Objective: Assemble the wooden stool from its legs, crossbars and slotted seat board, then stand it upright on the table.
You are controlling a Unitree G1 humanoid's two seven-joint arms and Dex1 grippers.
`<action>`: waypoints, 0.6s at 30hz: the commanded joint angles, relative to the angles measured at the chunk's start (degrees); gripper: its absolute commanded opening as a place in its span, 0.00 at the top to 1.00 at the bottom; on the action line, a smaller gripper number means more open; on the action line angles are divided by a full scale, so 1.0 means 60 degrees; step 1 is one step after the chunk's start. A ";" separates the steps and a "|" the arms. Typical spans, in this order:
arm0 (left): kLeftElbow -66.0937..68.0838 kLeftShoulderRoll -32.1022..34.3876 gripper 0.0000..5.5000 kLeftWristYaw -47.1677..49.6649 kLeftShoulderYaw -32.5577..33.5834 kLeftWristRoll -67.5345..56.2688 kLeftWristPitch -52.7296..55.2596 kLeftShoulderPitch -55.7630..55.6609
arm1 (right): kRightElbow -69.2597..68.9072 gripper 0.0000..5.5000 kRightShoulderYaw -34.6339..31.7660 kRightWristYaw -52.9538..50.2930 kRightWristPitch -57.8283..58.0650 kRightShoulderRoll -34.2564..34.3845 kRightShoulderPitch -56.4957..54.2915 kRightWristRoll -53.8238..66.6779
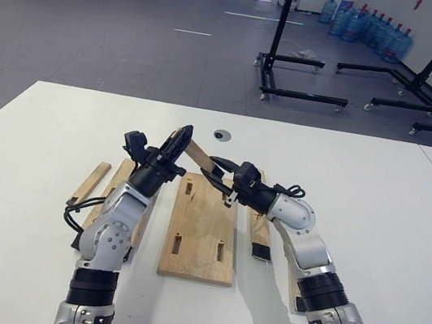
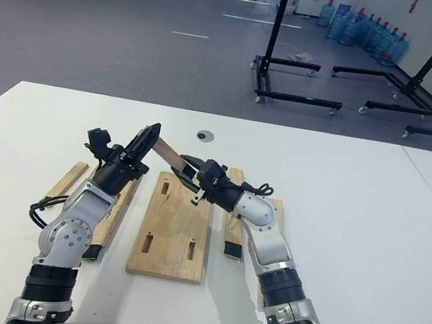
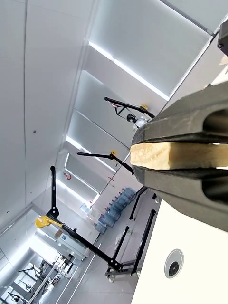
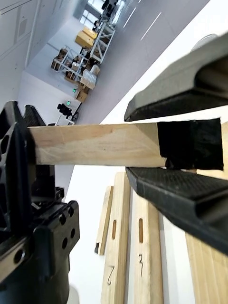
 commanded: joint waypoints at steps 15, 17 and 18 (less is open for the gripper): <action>-0.3499 0.1526 0.93 0.3037 0.1140 0.1987 0.0857 0.2138 | -0.0701 0.47 -0.2035 -0.3898 0.0534 0.0324 0.0522 -0.0755; -0.4097 0.1796 0.93 0.3072 0.1017 0.2740 0.0686 0.3129 | -0.0634 0.47 -0.2255 -0.4363 0.0594 0.0418 0.0673 -0.0775; -0.4299 0.1911 0.93 0.3083 0.0926 0.3122 0.0550 0.3438 | -0.0718 0.47 -0.2344 -0.4473 0.0717 0.0546 0.0758 -0.0610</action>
